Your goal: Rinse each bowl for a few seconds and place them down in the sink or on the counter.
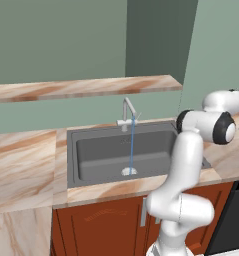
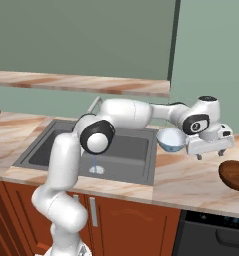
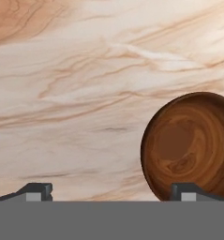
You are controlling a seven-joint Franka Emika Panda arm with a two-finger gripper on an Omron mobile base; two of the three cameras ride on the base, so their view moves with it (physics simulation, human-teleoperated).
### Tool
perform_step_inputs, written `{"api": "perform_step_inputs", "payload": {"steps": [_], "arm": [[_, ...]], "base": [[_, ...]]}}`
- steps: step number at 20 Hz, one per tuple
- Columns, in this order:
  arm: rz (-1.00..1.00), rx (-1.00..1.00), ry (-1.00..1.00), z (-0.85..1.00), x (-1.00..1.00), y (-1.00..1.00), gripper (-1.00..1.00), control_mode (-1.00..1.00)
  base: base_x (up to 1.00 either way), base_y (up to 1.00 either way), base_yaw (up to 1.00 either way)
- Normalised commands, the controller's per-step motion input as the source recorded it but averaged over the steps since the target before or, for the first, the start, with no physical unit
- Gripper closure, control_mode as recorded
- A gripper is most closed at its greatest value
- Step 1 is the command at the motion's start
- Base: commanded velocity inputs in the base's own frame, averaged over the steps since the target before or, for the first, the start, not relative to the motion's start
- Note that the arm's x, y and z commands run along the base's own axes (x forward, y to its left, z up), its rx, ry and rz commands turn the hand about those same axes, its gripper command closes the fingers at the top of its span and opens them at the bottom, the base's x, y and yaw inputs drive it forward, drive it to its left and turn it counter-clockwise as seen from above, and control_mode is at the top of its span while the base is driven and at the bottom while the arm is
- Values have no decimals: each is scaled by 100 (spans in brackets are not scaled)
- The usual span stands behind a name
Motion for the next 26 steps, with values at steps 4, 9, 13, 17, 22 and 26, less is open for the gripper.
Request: {"api": "perform_step_inputs", "payload": {"steps": [4, 9, 13, 17, 22, 26], "arm": [[0, -4, -4, -17, -10, -13, -100, -100], [0, -12, -9, -24, -16, 0, -100, -100], [0, -17, -10, -27, -18, 5, -100, -100], [0, -18, -10, -29, -15, 9, -100, -100], [-1, -12, -4, -18, -8, 2, -100, -100], [-4, -3, 1, -1, 0, -3, -100, -100]], "base": [[0, 0, 0], [0, 0, 0], [0, 0, 0], [0, 0, 0], [0, 0, 0], [0, 0, 0]]}}
